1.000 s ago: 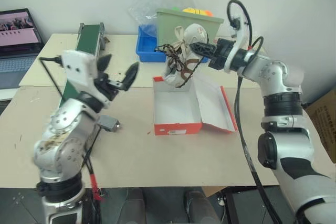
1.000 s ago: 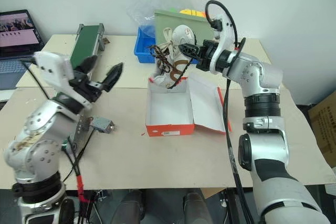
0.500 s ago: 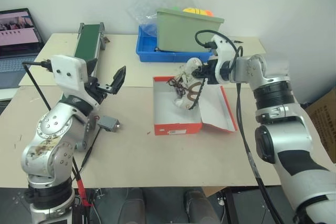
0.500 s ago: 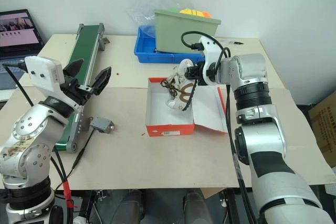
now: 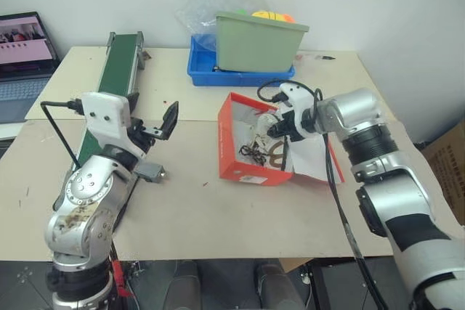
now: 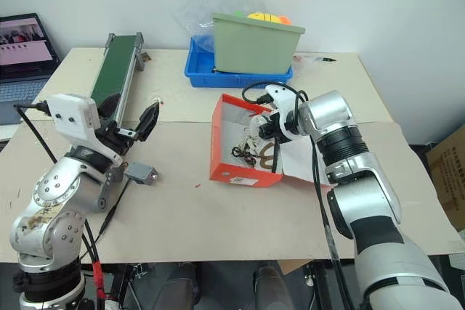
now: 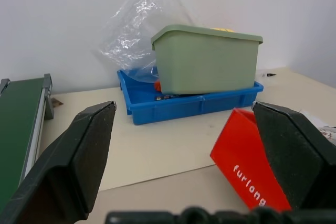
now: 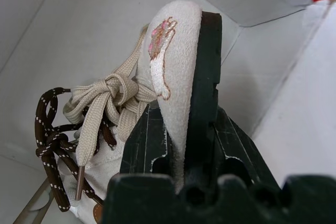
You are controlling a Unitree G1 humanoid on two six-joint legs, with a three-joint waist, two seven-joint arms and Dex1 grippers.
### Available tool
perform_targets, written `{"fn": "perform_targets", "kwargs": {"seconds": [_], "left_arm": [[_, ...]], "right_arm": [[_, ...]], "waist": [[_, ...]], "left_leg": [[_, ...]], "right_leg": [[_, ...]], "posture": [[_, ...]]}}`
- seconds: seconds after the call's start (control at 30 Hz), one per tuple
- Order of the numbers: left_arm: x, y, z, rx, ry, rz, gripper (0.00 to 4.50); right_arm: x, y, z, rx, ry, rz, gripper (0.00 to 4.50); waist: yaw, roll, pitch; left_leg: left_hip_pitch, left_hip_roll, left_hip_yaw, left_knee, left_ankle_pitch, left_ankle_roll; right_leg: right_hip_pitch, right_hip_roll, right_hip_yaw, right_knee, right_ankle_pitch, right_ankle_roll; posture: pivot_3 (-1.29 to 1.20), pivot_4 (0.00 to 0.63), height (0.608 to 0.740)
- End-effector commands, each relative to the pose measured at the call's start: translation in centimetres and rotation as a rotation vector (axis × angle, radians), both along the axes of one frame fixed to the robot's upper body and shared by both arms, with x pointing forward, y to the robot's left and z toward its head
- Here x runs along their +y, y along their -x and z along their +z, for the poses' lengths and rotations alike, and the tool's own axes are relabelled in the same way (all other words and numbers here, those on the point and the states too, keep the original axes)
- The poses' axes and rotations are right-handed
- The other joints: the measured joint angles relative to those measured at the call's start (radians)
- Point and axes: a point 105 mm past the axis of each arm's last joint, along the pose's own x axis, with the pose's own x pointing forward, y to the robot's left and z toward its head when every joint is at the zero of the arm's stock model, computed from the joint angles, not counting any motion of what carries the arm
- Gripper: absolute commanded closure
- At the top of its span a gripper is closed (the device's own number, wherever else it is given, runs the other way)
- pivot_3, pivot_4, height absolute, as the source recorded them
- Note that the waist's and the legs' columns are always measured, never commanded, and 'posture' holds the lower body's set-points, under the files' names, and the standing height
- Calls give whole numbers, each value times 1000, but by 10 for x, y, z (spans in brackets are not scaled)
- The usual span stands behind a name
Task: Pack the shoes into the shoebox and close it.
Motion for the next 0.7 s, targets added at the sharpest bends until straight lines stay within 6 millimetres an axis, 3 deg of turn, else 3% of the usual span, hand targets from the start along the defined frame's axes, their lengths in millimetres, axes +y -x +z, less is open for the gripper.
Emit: {"fn": "perform_targets", "kwargs": {"seconds": [0.03, 0.1, 0.27, 0.4, 0.53, 0.7], "left_arm": [[-3, 11, 14, -77, -14, 14, 45], [-2, 13, 12, -73, -16, 25, 0], [0, 18, 11, -68, -15, 42, 0], [2, 18, 11, -64, -16, 46, 0], [2, 15, 12, -61, -23, 40, 0], [10, 11, 15, -68, -37, 62, 0]], "right_arm": [[7, 0, 4, -27, 15, 39, 4124], [9, -1, 4, -27, 14, 40, 3127], [14, -4, 11, -69, 30, 63, 1502], [13, -16, 46, -238, 91, 79, 181], [17, -21, 108, -390, 21, 69, 15], [27, -10, 177, -594, -241, 137, 15]], "waist": [[0, 0, 0], [1, 0, 0], [2, 0, 0], [1, 0, 0], [0, 1, 0], [2, 1, 0]], "left_leg": [[0, 0, 0, 0, 0, 0], [0, 0, 0, 0, 0, 0], [0, 0, 0, 0, 0, 0], [0, 0, 0, 0, 0, 0], [0, 0, 0, 0, 0, 0], [0, 0, 0, -1, -1, -1]], "right_leg": [[0, 0, 0, 0, 0, 0], [0, 0, 0, 0, 0, 0], [0, 0, 0, 0, 0, 0], [0, 0, 0, 0, 0, 0], [-1, 0, 0, 0, 0, 0], [-1, 0, 0, -1, 0, -1]], "posture": [[0, 150, 740], [0, 150, 740], [0, 150, 740], [0, 150, 740], [0, 150, 740], [0, 150, 740]]}}
